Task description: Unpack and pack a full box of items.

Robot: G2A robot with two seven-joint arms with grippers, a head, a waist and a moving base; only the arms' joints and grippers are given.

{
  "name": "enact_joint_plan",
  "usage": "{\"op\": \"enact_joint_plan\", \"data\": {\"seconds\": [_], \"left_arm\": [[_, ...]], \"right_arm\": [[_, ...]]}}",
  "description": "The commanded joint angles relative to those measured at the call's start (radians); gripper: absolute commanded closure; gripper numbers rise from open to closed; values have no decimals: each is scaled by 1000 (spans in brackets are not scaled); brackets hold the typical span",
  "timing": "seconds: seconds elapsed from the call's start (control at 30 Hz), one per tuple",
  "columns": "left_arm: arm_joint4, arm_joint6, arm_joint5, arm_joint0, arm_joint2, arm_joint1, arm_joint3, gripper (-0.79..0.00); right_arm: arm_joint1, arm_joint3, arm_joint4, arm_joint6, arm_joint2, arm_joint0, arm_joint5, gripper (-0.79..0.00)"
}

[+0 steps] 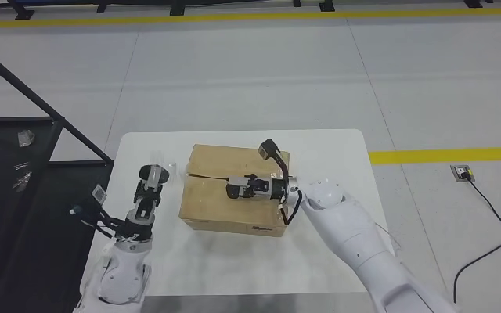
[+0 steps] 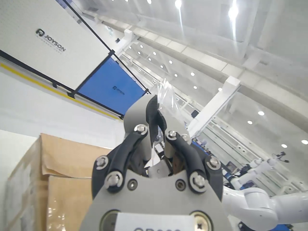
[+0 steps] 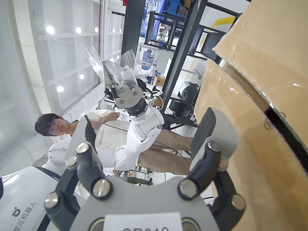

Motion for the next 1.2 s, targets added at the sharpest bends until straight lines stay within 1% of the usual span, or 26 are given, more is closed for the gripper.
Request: {"op": "enact_joint_plan", "data": {"seconds": [0.0, 0.2, 0.3, 0.43, 0.47, 0.53, 0.6, 0.63, 0.67, 0.73, 0.8, 0.9, 0.93, 0.97, 1.17], "left_arm": [[-80, -68, -1, -8, 4, 3, -3, 0], [-235, -199, 9, -22, 23, 9, -17, 0], [-317, -264, 14, -24, 26, 12, -24, 0], [-386, -330, 22, -24, 26, 16, -35, 0], [-403, -345, 23, -23, 28, 17, -38, 0], [-420, -365, 27, -22, 26, 19, -43, 0], [-437, -381, 31, -20, 30, 19, -48, 0], [-440, -384, 32, -20, 29, 19, -50, 0], [-443, -390, 34, -19, 32, 19, -52, 0], [-450, -396, 36, -17, 34, 20, -56, 0], [-452, -401, 34, -15, 35, 20, -59, 0], [-449, -402, 34, -14, 35, 20, -59, 0], [-449, -402, 34, -13, 36, 20, -59, 0], [-449, -402, 34, -13, 37, 19, -58, 0], [-448, -402, 34, -12, 41, 19, -55, 0]], "right_arm": [[0, -48, -21, -23, -4, -24, -9, -785], [-7, -98, 1, -41, 0, -62, -77, -785], [-15, -99, 25, -40, -5, -69, -104, -785], [-27, -82, 73, -27, -9, -68, -140, -785], [-31, -77, 82, -20, -12, -66, -147, -739], [-37, -65, 94, -25, -15, -61, -157, -708], [-42, -57, 101, -31, -19, -56, -163, -643], [-44, -52, 103, -32, -21, -53, -164, -634], [-46, -50, 110, -31, -23, -52, -162, -591], [-50, -43, 117, -28, -26, -45, -159, -576], [-53, -44, 136, -23, -29, -45, -154, -505], [-55, -48, 162, -13, -28, -44, -145, -440], [-54, -50, 168, -8, -27, -43, -140, -403], [-54, -54, 174, -5, -26, -43, -137, -385], [-47, -76, 200, 15, -22, -47, -117, -363]]}}
